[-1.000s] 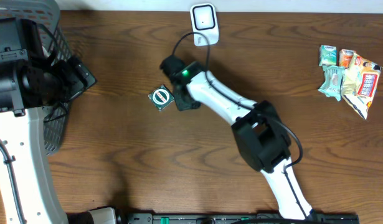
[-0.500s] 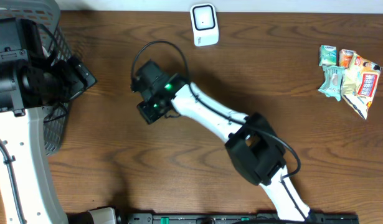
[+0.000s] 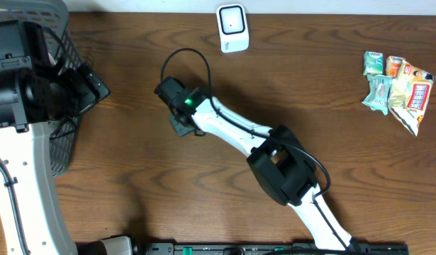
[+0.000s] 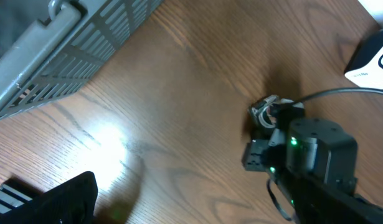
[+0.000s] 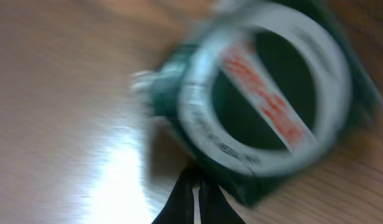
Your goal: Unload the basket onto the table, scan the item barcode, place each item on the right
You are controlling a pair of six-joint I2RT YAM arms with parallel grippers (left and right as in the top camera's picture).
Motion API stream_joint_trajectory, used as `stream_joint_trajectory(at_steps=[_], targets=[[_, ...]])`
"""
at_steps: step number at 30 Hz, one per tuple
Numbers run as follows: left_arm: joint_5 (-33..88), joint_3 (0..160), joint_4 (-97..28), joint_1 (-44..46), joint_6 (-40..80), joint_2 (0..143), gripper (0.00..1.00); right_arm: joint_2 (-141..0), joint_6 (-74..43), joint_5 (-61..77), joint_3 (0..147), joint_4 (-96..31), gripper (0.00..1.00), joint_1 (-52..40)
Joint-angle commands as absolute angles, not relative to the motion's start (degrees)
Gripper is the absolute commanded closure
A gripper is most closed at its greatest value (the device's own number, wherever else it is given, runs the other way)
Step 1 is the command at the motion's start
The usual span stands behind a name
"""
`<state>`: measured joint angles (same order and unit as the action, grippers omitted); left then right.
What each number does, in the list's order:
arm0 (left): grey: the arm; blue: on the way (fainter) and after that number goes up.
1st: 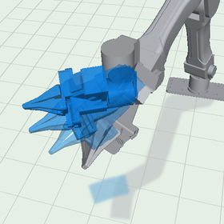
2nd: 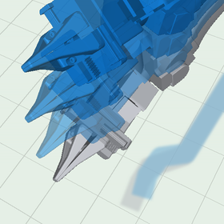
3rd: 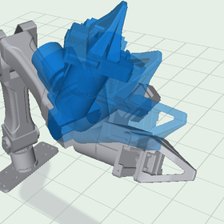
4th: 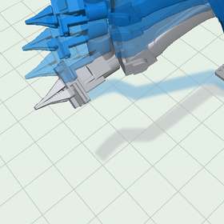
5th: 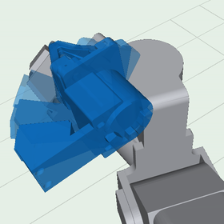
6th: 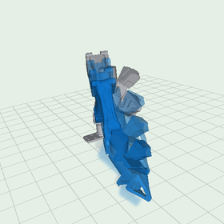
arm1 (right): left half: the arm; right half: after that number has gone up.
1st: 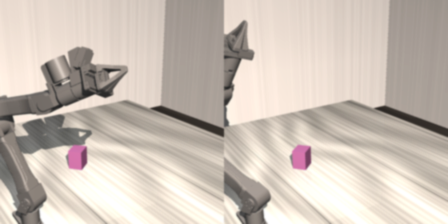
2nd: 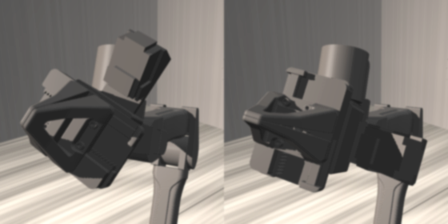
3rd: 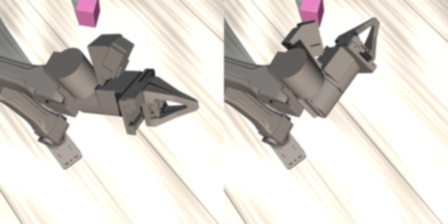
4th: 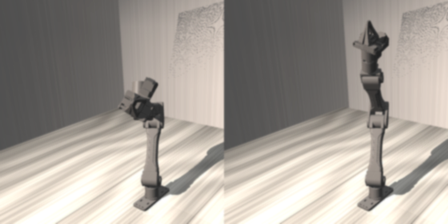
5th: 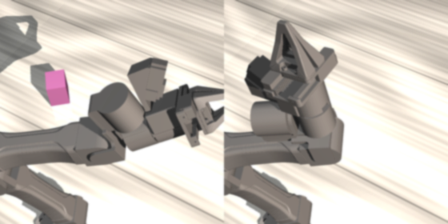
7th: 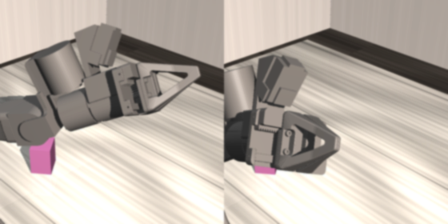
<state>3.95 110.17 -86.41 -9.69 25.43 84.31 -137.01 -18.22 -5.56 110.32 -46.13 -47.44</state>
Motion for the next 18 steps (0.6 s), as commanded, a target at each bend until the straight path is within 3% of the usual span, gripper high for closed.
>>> stream_joint_trajectory(at_steps=[1,7,10,11,12,13,14,15,18], targets=[[3.55,110.48,-86.50,-9.96,24.91,84.23,0.02,-137.29,-25.58,-16.12,109.82,-53.06,0.99,-43.99],[3.55,110.48,-86.50,-9.96,24.88,84.23,0.02,-133.97,-26.15,-24.51,109.86,-59.18,0.99,-39.03],[3.55,110.48,-86.50,-9.96,24.91,84.23,0.02,-130.63,-25.34,-19.77,109.89,-57.39,0.99,-37.19],[3.55,110.48,-86.50,-9.96,24.91,84.23,0.02,-128.97,-22.44,-12.62,109.89,-54.85,0.96,-36.82],[3.55,110.48,-86.50,-9.96,24.88,84.23,0.02,-128.20,-20.56,-7.49,109.89,-52.86,0.87,-36.80],[3.55,110.48,-86.50,-9.96,24.91,84.23,0.02,-127.63,-19.59,-1.85,109.89,-50.02,0.51,-36.80],[3.55,110.48,-86.50,-9.96,24.91,84.23,0.02,-127.50,-19.70,2.39,109.89,-46.89,0.06,-37.08],[3.55,110.48,-86.50,-9.96,24.88,84.23,0.02,-127.52,-19.77,4.29,109.86,-45.17,0.01,-37.28],[3.55,110.48,-86.50,-9.96,24.91,84.23,0.02,-129.29,-28.51,4.43,109.86,-39.11,0.01,-39.09]])
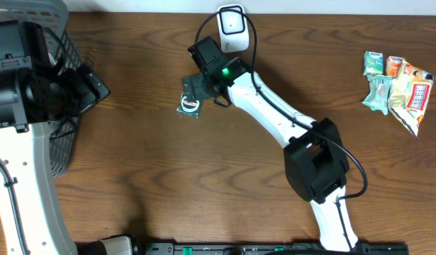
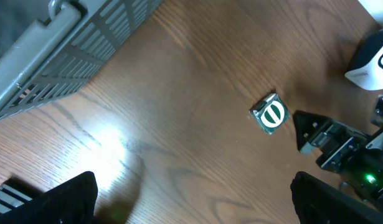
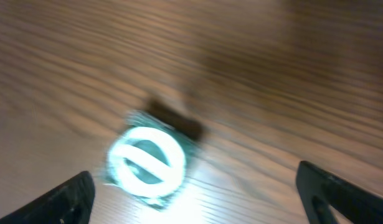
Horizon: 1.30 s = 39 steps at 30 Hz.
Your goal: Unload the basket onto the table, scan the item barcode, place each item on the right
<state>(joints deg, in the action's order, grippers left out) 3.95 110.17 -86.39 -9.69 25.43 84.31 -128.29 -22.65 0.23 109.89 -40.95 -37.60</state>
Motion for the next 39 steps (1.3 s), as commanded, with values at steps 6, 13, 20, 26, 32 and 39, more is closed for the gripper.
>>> stream_joint_trajectory(at_steps=[6,13,20,26,32,39], targets=[[3.55,110.48,-86.50,-9.96,24.91,84.23,0.02,-134.26,-32.71,-0.12,109.86,-35.83,0.01,-41.65],[3.57,110.48,-86.50,-9.96,24.91,84.23,0.02,-136.05,-35.22,-3.57,109.86,-35.66,0.01,-42.98],[3.55,110.48,-86.50,-9.96,24.91,84.23,0.02,-136.57,-36.38,-10.00,109.75,-35.31,0.14,-44.45],[3.55,110.48,-86.50,-9.96,24.91,84.23,0.02,-139.20,-36.38,-9.98,109.75,-36.73,0.16,-44.69],[3.55,110.48,-86.50,-9.96,24.91,84.23,0.02,-139.15,-32.67,-9.98,109.78,-38.72,0.34,-44.62],[3.55,110.48,-86.50,-9.96,24.88,84.23,0.02,-134.98,-15.46,-10.04,109.82,-46.83,0.46,-43.09]])
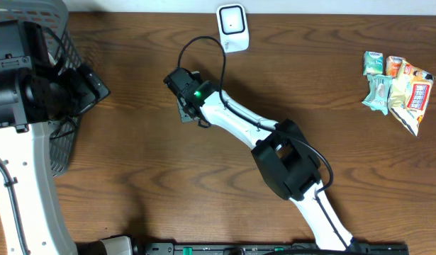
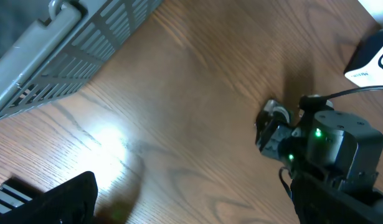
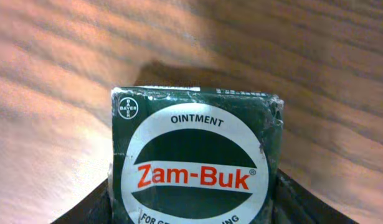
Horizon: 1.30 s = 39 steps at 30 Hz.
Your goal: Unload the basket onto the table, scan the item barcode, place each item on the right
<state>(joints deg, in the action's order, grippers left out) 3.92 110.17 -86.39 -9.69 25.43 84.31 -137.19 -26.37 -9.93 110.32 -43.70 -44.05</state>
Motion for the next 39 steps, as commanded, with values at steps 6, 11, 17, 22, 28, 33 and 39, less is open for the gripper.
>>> stream_joint_trajectory(at_steps=[6,11,17,22,28,33,39], targets=[[3.55,110.48,-86.50,-9.96,24.91,84.23,0.02,-127.11,4.71,-11.22,109.82,-58.83,0.47,-39.79],[3.55,110.48,-86.50,-9.96,24.91,84.23,0.02,-124.40,20.27,-9.28,109.82,-66.22,0.38,-37.36],[3.55,110.48,-86.50,-9.96,24.91,84.23,0.02,-124.51,22.09,-8.47,109.82,-67.16,0.27,-33.74],[3.55,110.48,-86.50,-9.96,24.91,84.23,0.02,-124.51,3.92,-8.12,109.82,-65.60,0.09,-32.16],[3.55,110.48,-86.50,-9.96,24.91,84.23,0.02,-124.51,-26.50,0.97,109.82,-65.67,0.01,-32.12],[3.55,110.48,-86.50,-9.96,24.91,84.23,0.02,-124.68,-28.60,3.05,109.82,-64.90,0.01,-33.28],[3.55,110.48,-86.50,-9.96,24.91,84.23,0.02,-125.16,-54.59,-5.06,106.78,-65.30,0.01,-35.05]])
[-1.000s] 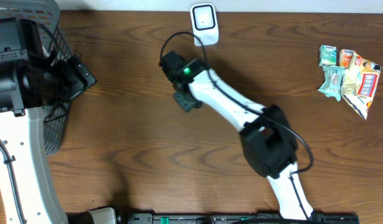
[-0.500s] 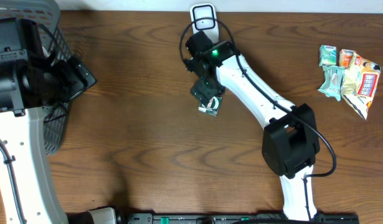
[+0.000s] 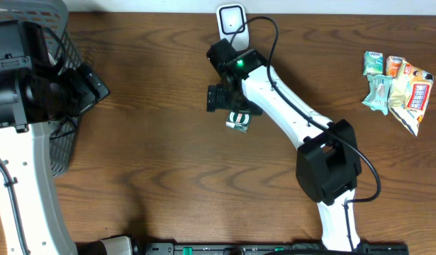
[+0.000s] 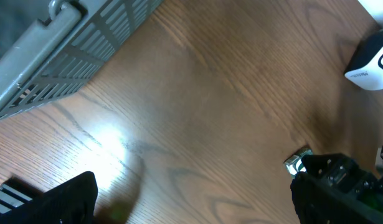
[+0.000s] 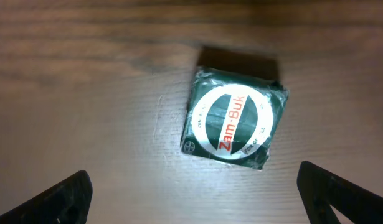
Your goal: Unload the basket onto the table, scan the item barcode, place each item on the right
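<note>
The item is a dark green Zam-Buk ointment box [image 3: 239, 121] lying label-up on the wooden table, below the white scanner [image 3: 232, 27] at the far edge. My right gripper [image 3: 230, 103] hovers over it, open. In the right wrist view the box [image 5: 235, 127] lies free on the wood, ahead of my right gripper [image 5: 194, 205], whose fingertips [image 5: 70, 194] stand far apart. My left gripper [image 4: 191, 205] is open over bare wood at the far left. A corner of the box [image 4: 297, 160] and the scanner [image 4: 372, 62] show in that view.
A grey mesh basket [image 3: 58, 42] stands at the far left, beside the left arm [image 3: 33, 92]. Several snack packets [image 3: 396, 83] lie in a pile at the right. The right arm [image 3: 295, 134] runs from the front edge up to the middle.
The box lay left of centre with the right gripper's fingers either side of it. It now lies further right, below the scanner, with the right gripper open and higher above it.
At first the right gripper was low over the box left of centre. Then it stood open near the scanner, the box lying free. Then it was down around the box. Now the box lies nearer the scanner, released. The left arm never moved.
</note>
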You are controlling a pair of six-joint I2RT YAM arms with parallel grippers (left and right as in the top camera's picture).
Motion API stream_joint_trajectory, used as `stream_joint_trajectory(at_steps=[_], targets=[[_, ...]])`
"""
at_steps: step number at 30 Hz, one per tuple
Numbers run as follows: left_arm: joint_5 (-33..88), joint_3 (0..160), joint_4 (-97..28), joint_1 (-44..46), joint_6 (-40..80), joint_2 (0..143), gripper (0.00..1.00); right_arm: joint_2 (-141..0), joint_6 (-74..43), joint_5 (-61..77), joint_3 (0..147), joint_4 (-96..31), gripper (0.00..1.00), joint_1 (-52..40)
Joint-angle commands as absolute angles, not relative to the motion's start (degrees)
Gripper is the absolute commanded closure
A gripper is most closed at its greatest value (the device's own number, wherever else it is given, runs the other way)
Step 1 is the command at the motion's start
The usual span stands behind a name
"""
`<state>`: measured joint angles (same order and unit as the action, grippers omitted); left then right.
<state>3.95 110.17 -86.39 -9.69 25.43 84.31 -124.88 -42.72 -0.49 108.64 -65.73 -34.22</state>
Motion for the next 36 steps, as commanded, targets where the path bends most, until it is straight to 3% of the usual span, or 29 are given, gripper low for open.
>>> stream_joint_trajectory(at_steps=[1,5,9,14,15,17,18,21,25,28,29,30,31,32,36], targets=[[3.55,110.48,-86.50,-9.96,24.91,84.23,0.02,-125.16,-57.93,-8.49,105.47,-65.01,0.01,-35.31],[3.55,110.48,-86.50,-9.96,24.91,84.23,0.02,-125.75,-60.38,-10.24,101.82,-62.72,0.01,-35.14],[3.55,110.48,-86.50,-9.96,24.91,84.23,0.02,-125.75,-57.74,-10.20,96.84,-57.10,0.14,-35.09],[3.55,110.48,-86.50,-9.96,24.91,84.23,0.02,-125.75,-53.54,-8.25,91.37,-51.29,0.14,-35.07],[3.55,110.48,-86.50,-9.96,24.91,84.23,0.02,-125.75,-53.47,-8.25,91.02,-51.35,0.17,-35.05],[3.57,110.48,-86.50,-9.96,24.91,84.23,0.02,-125.75,-52.01,-7.92,91.02,-51.66,0.33,-34.89],[3.55,110.48,-86.50,-9.96,24.91,84.23,0.02,-125.64,-47.86,-6.83,91.13,-51.62,0.39,-34.70],[3.55,110.48,-86.50,-9.96,24.91,84.23,0.02,-125.12,-39.07,-6.07,91.64,-51.68,0.45,-34.11],[3.55,110.48,-86.50,-9.96,24.91,84.23,0.02,-122.43,-18.09,-5.41,93.93,-54.19,0.53,-31.94],[3.55,110.48,-86.50,-9.96,24.91,84.23,0.02,-118.98,-1.52,-5.72,94.85,-58.37,0.49,-30.70],[3.55,110.48,-86.50,-9.96,24.91,84.23,0.02,-117.71,3.25,-7.01,94.85,-59.79,0.27,-30.37],[3.55,110.48,-86.50,-9.96,24.91,84.23,0.02,-116.79,5.61,-9.10,94.85,-60.66,0.12,-30.15],[3.55,110.48,-86.50,-9.96,24.91,84.23,0.02,-115.46,6.55,-13.41,94.85,-61.34,0.04,-29.67],[3.55,110.48,-86.50,-9.96,24.91,84.23,0.02,-115.20,6.55,-14.39,94.85,-61.36,0.01,-29.58],[3.55,110.48,-86.52,-9.96,24.91,84.23,0.02,-114.41,7.29,-13.39,94.85,-60.88,0.01,-28.73]])
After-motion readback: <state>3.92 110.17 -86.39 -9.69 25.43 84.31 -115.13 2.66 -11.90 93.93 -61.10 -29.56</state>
